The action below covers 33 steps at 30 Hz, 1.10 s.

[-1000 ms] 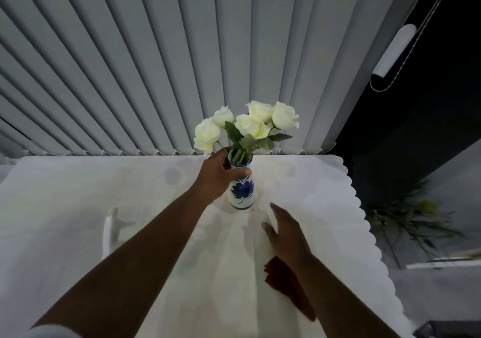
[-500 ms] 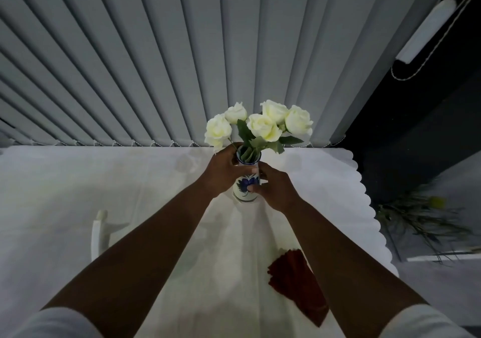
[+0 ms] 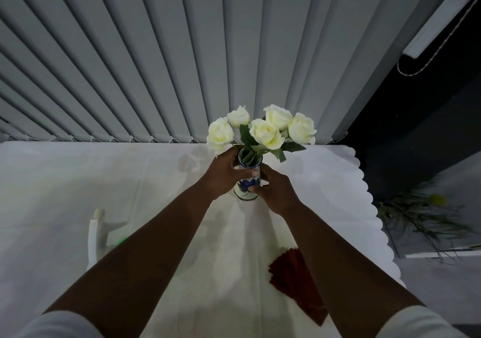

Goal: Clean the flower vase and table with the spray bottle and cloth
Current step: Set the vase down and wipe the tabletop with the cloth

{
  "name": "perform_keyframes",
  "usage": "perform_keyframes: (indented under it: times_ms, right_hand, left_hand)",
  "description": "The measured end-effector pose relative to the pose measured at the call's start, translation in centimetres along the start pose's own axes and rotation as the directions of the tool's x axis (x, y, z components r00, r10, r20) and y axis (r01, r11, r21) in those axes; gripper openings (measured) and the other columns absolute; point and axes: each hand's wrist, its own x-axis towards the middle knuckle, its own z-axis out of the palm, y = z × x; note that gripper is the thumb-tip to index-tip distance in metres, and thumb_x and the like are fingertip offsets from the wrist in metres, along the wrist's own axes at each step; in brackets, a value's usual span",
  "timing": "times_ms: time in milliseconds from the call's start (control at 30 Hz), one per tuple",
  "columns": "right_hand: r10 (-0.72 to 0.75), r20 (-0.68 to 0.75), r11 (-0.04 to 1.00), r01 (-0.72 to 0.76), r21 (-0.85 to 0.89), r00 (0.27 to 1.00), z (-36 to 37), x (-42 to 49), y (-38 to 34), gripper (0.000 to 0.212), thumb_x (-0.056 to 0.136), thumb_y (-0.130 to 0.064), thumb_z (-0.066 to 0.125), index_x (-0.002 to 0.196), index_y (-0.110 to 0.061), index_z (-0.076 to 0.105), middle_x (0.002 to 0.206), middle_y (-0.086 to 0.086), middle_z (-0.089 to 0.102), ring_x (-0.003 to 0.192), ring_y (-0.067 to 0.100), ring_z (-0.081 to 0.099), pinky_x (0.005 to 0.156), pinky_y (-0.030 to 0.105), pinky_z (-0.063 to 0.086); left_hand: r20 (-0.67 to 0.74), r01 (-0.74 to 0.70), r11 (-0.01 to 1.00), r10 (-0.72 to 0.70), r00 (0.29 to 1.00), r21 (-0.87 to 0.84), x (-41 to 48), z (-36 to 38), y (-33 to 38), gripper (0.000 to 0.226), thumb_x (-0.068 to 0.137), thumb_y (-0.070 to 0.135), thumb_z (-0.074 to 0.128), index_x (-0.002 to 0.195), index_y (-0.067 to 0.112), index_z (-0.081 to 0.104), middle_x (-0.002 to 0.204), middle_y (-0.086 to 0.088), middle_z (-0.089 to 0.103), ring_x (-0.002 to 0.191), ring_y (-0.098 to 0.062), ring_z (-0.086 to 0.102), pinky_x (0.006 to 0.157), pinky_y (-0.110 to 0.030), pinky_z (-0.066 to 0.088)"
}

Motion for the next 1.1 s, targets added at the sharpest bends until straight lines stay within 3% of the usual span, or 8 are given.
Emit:
perform_keyframes:
  times_ms: [133, 333, 567, 667, 800, 900, 1000, 1100]
  right_hand:
    - [0.002, 0.008, 0.998, -0.002, -0.067, 1.0, 0.1, 0.0, -0.2, 0.061, 0.081, -0.021, 0.076, 0.136, -0.019, 0.049, 0.125, 0.003, 0.067, 0.114, 0.021, 0.063, 0.095, 0.027, 0.048]
    - [0.109, -0.011, 0.989, -0.11, -0.094, 0.994, -0.4, -1.9, -0.1, 0.083, 0.083, -0.033, 0.074, 0.15, -0.016, 0.028, 0.147, 0.011, 0.047, 0.132, 0.026, 0.049, 0.104, 0.047, 0.048]
    - [0.132, -0.058, 0.991, -0.131, 0.023, 0.99, -1.9, -9.6, 0.0, 0.071, 0.085, -0.024, 0.074, 0.145, -0.011, 0.039, 0.147, 0.009, 0.047, 0.131, 0.023, 0.05, 0.096, 0.028, 0.048]
    - [0.151, -0.06, 0.984, -0.156, -0.09, 0.987, -2.2, -14.1, 1.0, 0.059, 0.089, -0.028, 0.069, 0.141, -0.015, 0.045, 0.143, 0.005, 0.053, 0.13, 0.019, 0.051, 0.103, 0.032, 0.047]
    - [0.168, -0.035, 0.94, -0.171, -0.296, 0.985, -1.9, -19.5, 2.2, 0.041, 0.09, -0.022, 0.065, 0.129, -0.013, 0.058, 0.128, 0.003, 0.064, 0.115, 0.016, 0.057, 0.1, 0.015, 0.039]
    - [0.138, -0.003, 0.828, -0.117, -0.549, 0.99, -1.5, -22.7, 4.1, 0.046, 0.08, -0.032, 0.072, 0.122, -0.016, 0.064, 0.122, 0.005, 0.067, 0.117, 0.027, 0.057, 0.102, 0.034, 0.044]
    - [0.126, 0.034, 0.709, -0.066, -0.702, 0.991, -0.9, -24.4, 6.6, 0.052, 0.069, -0.041, 0.074, 0.117, -0.021, 0.068, 0.124, 0.011, 0.067, 0.114, 0.037, 0.061, 0.095, 0.05, 0.051]
    - [0.175, 0.086, 0.679, -0.056, -0.732, 0.981, -0.6, -25.3, 6.5, 0.055, 0.069, -0.032, 0.076, 0.122, -0.023, 0.065, 0.127, 0.011, 0.064, 0.097, 0.036, 0.065, 0.077, 0.046, 0.059]
  left_hand:
    - [-0.035, -0.003, 0.996, 0.006, 0.999, 0.09, -0.2, 0.1, -0.1, 0.059, 0.074, 0.023, 0.078, 0.127, 0.018, 0.053, 0.121, 0.004, 0.063, 0.109, -0.012, 0.059, 0.089, -0.015, 0.047]
    - [-0.096, 0.047, 0.993, -0.036, 0.995, 0.111, -2.4, -0.3, -0.4, 0.065, 0.075, 0.026, 0.077, 0.133, 0.021, 0.049, 0.137, 0.003, 0.055, 0.121, -0.012, 0.051, 0.103, -0.031, 0.042]
    - [-0.338, 0.265, 0.945, -0.317, 0.886, -0.191, -12.6, 1.1, -4.4, 0.071, 0.061, 0.041, 0.084, 0.124, 0.025, 0.057, 0.128, -0.005, 0.061, 0.109, -0.016, 0.06, 0.097, -0.035, 0.048]
    - [-0.33, 0.262, 0.941, -0.322, 0.887, -0.213, -18.2, 2.0, -6.9, 0.064, 0.053, 0.047, 0.082, 0.11, 0.026, 0.063, 0.114, -0.006, 0.068, 0.105, -0.017, 0.064, 0.097, -0.041, 0.051]
    - [-0.49, 0.298, 0.95, -0.304, 0.817, -0.093, -24.8, 1.2, -9.6, 0.02, 0.071, 0.015, 0.08, 0.087, 0.024, 0.07, 0.095, -0.008, 0.074, 0.085, -0.016, 0.068, 0.077, -0.005, 0.047]
    - [-0.685, 0.385, 0.921, -0.249, 0.685, 0.05, -28.3, -1.1, -10.3, 0.007, 0.076, 0.019, 0.075, 0.082, 0.017, 0.072, 0.086, -0.006, 0.074, 0.088, -0.027, 0.069, 0.074, -0.023, 0.045]
    - [-0.833, 0.402, 0.915, -0.186, 0.522, 0.047, -28.9, -4.3, -10.5, 0.027, 0.074, 0.017, 0.077, 0.096, 0.007, 0.064, 0.099, -0.016, 0.068, 0.092, -0.034, 0.064, 0.077, -0.02, 0.043]
    - [-0.799, 0.334, 0.941, -0.162, 0.579, 0.051, -27.7, -7.0, -10.0, 0.059, 0.07, 0.017, 0.082, 0.121, 0.007, 0.054, 0.118, -0.015, 0.058, 0.098, -0.029, 0.059, 0.082, -0.019, 0.047]
